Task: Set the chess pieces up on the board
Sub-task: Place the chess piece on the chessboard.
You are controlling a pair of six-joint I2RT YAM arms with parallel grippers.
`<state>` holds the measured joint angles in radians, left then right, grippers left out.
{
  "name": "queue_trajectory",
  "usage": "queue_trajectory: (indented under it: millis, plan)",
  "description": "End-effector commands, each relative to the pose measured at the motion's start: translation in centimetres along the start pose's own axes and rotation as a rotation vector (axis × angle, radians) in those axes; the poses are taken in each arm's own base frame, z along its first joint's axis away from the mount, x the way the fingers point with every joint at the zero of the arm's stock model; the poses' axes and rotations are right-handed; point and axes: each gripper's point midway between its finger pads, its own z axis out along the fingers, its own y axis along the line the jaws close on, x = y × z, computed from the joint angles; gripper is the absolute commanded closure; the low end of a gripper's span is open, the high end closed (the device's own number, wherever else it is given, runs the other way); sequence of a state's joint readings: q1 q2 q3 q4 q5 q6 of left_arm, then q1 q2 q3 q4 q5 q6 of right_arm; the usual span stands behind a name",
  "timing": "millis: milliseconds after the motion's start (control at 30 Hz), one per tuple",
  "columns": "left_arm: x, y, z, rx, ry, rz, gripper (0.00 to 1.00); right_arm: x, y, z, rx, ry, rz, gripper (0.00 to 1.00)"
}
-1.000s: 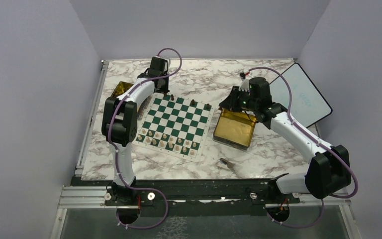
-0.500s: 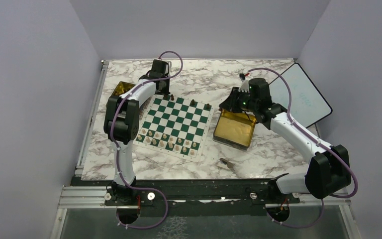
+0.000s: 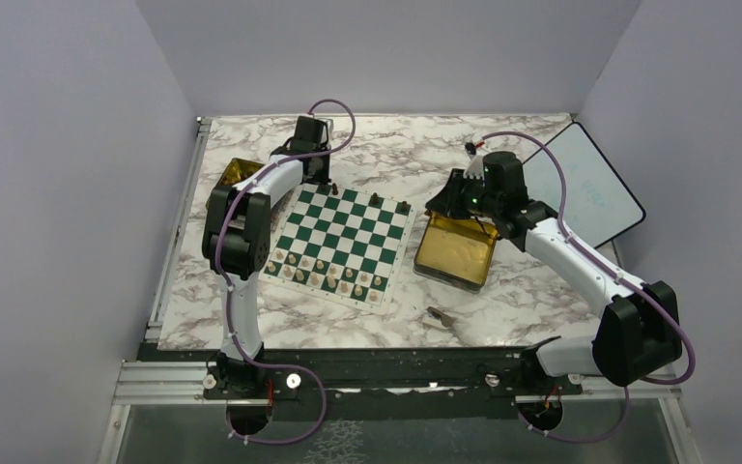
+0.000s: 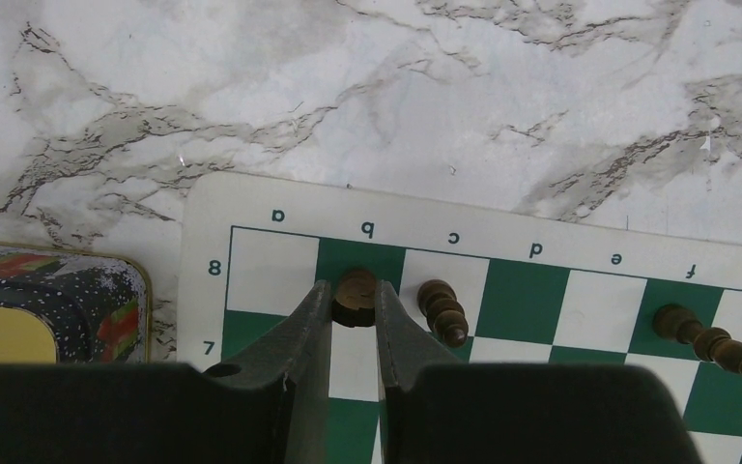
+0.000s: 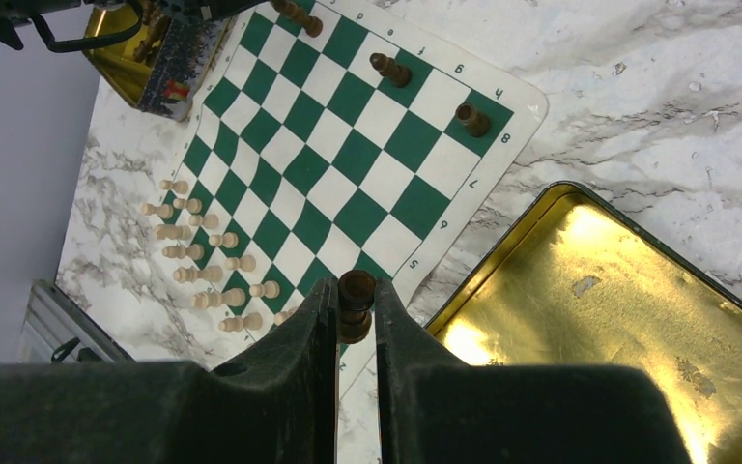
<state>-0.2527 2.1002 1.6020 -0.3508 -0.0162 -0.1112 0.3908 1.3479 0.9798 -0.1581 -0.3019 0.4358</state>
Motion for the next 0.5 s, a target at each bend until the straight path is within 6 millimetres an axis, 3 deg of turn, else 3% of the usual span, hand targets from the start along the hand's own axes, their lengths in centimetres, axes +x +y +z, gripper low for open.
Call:
queue_trajectory:
  millis: [0, 133, 233, 467]
  plan:
    - [0.8, -0.2, 0.8, 0.015, 0.011, 0.014, 0.81, -0.4, 0.6, -0.1, -0.025, -0.018, -0.025, 0.87]
    - [1.0, -0.2, 0.8, 0.016, 0.017, 0.014, 0.77, -0.4, 0.5, -0.2, -0.022, -0.019, -0.026, 0.87]
    - [0.7, -0.6, 0.6, 0.034, 0.016, 0.014, 0.67, -0.3, 0.4, -0.1, -0.018, -0.017, -0.026, 0.87]
    - [-1.1, -1.3, -1.1, 0.068, -0.016, 0.006, 0.58, -0.2, 0.4, -0.2, -0.025, -0.021, -0.038, 0.85]
